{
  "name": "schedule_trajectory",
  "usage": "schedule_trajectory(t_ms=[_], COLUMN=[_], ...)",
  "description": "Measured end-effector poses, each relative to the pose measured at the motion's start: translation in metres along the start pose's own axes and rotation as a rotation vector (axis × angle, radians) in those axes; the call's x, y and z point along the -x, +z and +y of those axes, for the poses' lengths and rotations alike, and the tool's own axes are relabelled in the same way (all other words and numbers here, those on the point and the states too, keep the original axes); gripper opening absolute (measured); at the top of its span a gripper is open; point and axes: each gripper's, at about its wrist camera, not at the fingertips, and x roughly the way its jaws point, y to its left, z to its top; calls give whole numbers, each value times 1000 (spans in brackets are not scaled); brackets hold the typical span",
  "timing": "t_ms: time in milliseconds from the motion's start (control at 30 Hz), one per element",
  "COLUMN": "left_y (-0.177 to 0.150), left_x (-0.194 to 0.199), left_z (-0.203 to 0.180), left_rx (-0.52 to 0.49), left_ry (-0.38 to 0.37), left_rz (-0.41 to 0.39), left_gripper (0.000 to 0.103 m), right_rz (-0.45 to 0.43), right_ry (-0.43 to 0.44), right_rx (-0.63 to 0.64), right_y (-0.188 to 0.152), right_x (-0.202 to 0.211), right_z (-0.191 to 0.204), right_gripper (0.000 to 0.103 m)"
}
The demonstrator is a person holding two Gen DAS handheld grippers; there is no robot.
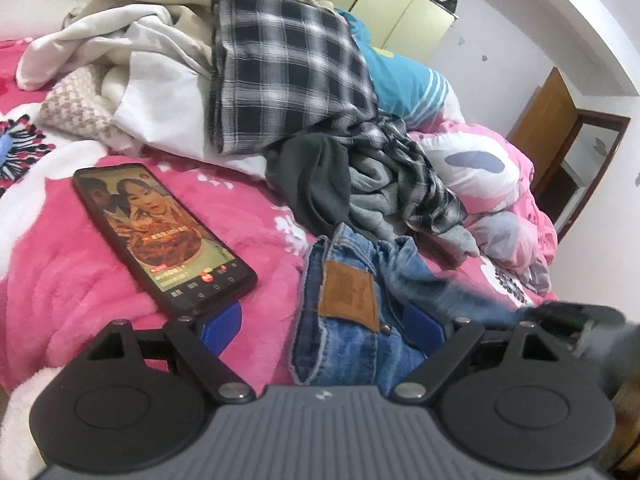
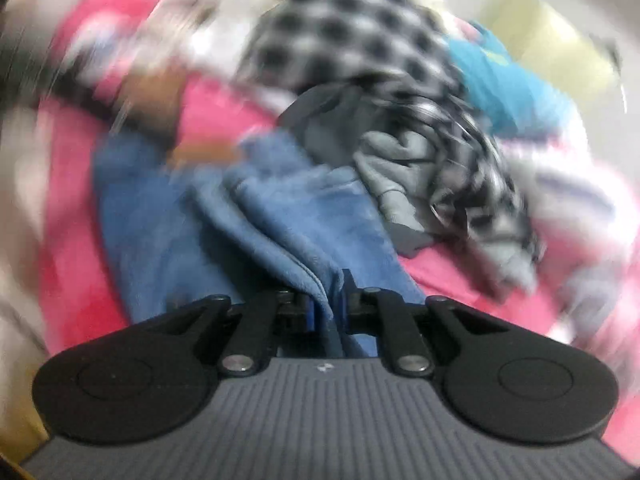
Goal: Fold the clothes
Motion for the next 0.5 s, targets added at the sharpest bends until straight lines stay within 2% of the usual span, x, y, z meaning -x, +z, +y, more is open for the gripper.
schedule_trajectory(t_ms=[33, 133, 333, 500], left_y=[0, 1, 0, -1], left_x=[1, -1, -3, -6], left_z=[2, 6, 12, 12], left_rx=[5, 14, 29, 26], left_ry=[0, 8, 2, -1], left_rz=[-2, 1, 6, 16], left_gripper=[89, 89, 89, 89], right_rz=[-18, -72, 24, -38], right_ry=[29, 78, 80, 33], right_rx=[-117, -270, -12, 5], right_y=[7, 20, 3, 14], right_x=[4, 12, -4, 10], right_z=[-15, -31, 33, 34], right_gripper=[8, 8, 8, 8])
